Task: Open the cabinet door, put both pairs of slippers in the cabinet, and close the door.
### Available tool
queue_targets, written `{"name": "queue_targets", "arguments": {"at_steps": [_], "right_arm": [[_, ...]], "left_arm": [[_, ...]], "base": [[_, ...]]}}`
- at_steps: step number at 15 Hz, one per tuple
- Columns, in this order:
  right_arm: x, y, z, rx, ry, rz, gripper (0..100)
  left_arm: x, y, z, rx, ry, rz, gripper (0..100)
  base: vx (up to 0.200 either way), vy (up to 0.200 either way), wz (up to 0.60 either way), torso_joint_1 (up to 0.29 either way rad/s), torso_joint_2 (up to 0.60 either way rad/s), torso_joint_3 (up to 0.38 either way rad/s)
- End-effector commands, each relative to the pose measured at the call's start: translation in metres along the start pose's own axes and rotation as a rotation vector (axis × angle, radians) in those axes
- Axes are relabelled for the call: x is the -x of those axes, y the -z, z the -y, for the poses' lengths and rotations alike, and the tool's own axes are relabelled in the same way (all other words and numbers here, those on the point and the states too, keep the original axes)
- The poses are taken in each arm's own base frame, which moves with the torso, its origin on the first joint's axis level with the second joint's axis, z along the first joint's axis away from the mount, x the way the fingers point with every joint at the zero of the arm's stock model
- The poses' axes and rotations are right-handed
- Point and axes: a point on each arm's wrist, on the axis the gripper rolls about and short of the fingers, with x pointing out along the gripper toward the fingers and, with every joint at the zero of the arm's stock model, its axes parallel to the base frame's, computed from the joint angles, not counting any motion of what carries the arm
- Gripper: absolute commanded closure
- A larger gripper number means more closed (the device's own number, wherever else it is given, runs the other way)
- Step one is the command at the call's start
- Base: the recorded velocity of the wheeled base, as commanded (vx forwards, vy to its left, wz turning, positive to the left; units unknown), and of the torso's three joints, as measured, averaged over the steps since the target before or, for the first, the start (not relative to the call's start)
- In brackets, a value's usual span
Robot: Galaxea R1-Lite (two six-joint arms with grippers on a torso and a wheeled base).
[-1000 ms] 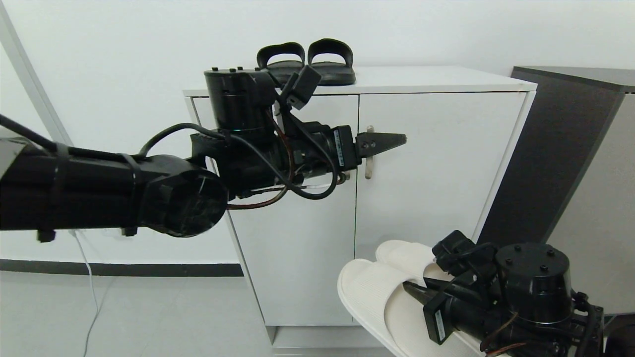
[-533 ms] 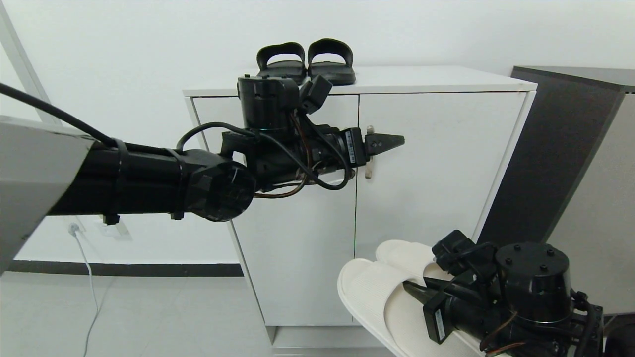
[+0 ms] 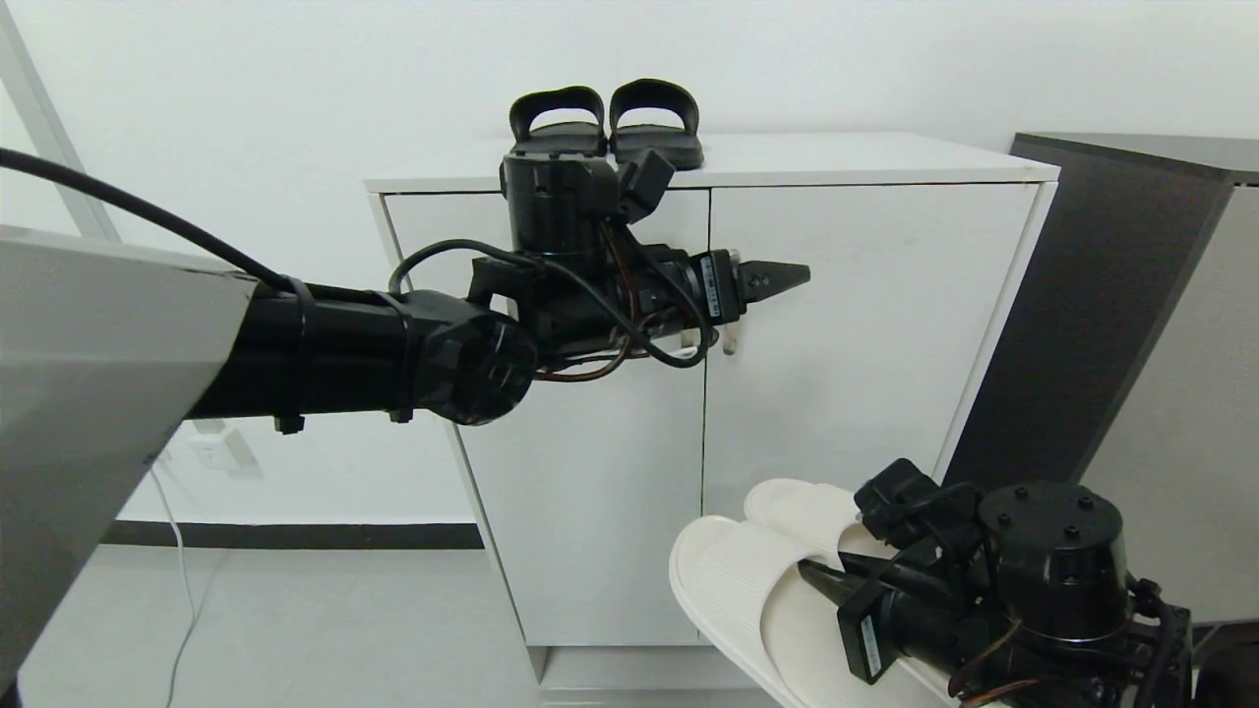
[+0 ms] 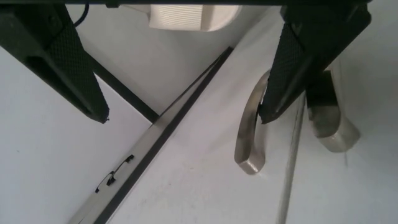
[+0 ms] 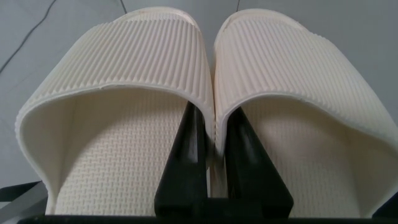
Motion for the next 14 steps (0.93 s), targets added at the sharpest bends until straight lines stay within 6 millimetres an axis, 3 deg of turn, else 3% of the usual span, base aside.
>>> {"name": "queue_targets", "arguments": {"at_steps": [1,2,6,14], "right_arm": [[-0.002,0.002,0.000,0.000,0.000,-0.008,100],[-0.001,0.002,0.000,0.001,0.000,-0.008,100],[0.001,0.003,-0.004,0.008,-0.013,-0.011,100],[0.015,0.015,-0.016,0.056,-0.098,-0.005,100]], "left_arm": [[-0.006,0.005,0.000,0.003,0.002,-0.009,0],[-0.006,0.005,0.000,0.003,0.002,-0.009,100],[-0.004,0.005,0.001,0.005,0.001,-0.011,100],[0.038,0.010,0.029,0.015,0.014,-0.053,100]], "base": [[0.000,0.000,0.00,0.000,0.00,0.000],[0.000,0.000,0.00,0.000,0.00,0.000],[0.000,0.000,0.00,0.000,0.00,0.000],[0.000,0.000,0.00,0.000,0.00,0.000]]}}
